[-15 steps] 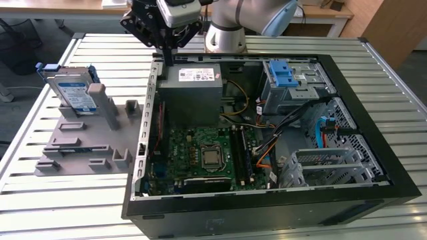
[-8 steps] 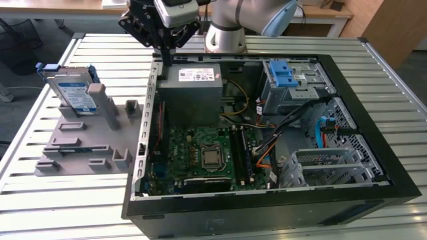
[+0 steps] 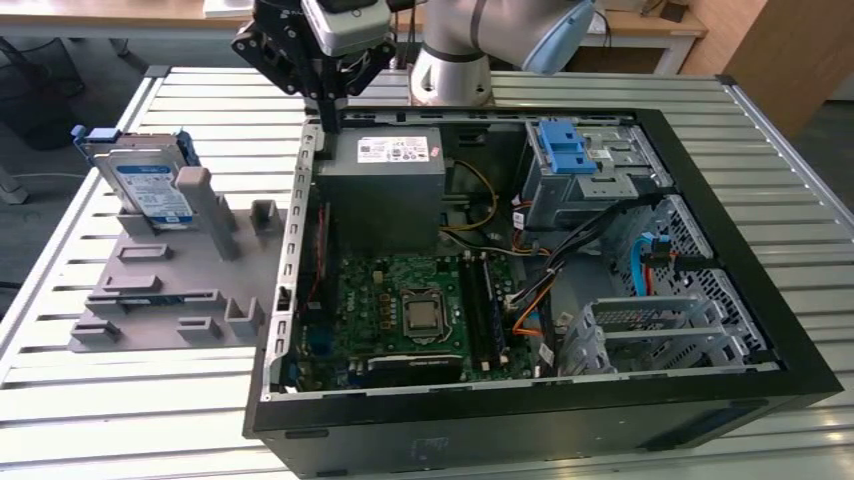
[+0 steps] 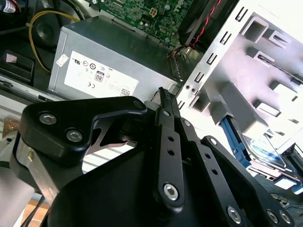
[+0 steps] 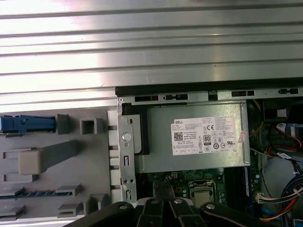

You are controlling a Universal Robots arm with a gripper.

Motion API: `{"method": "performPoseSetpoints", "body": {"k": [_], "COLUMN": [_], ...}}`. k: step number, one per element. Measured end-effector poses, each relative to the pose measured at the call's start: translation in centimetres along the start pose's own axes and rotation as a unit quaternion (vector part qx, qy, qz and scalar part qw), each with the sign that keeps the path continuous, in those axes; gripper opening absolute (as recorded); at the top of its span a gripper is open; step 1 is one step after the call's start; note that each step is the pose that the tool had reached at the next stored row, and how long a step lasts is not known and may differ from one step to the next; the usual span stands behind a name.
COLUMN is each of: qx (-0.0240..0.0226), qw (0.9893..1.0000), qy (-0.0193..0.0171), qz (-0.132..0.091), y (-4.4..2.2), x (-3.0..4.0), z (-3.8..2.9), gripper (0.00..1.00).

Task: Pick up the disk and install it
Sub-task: 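Reach for the disk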

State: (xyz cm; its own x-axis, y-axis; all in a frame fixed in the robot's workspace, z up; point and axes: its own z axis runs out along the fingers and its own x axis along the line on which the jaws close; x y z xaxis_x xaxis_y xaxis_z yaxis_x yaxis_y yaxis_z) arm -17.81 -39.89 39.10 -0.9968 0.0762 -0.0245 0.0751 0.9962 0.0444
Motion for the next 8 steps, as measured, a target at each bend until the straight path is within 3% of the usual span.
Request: {"method": "performPoseSetpoints", "body": {"k": [8], "qx": [0.0000], "qw": [1.0000], "qy": [0.0000], "qz": [0.000], "y": [-0.03], "x": [0.37], "z": [0.02], "gripper": [0.11]}}
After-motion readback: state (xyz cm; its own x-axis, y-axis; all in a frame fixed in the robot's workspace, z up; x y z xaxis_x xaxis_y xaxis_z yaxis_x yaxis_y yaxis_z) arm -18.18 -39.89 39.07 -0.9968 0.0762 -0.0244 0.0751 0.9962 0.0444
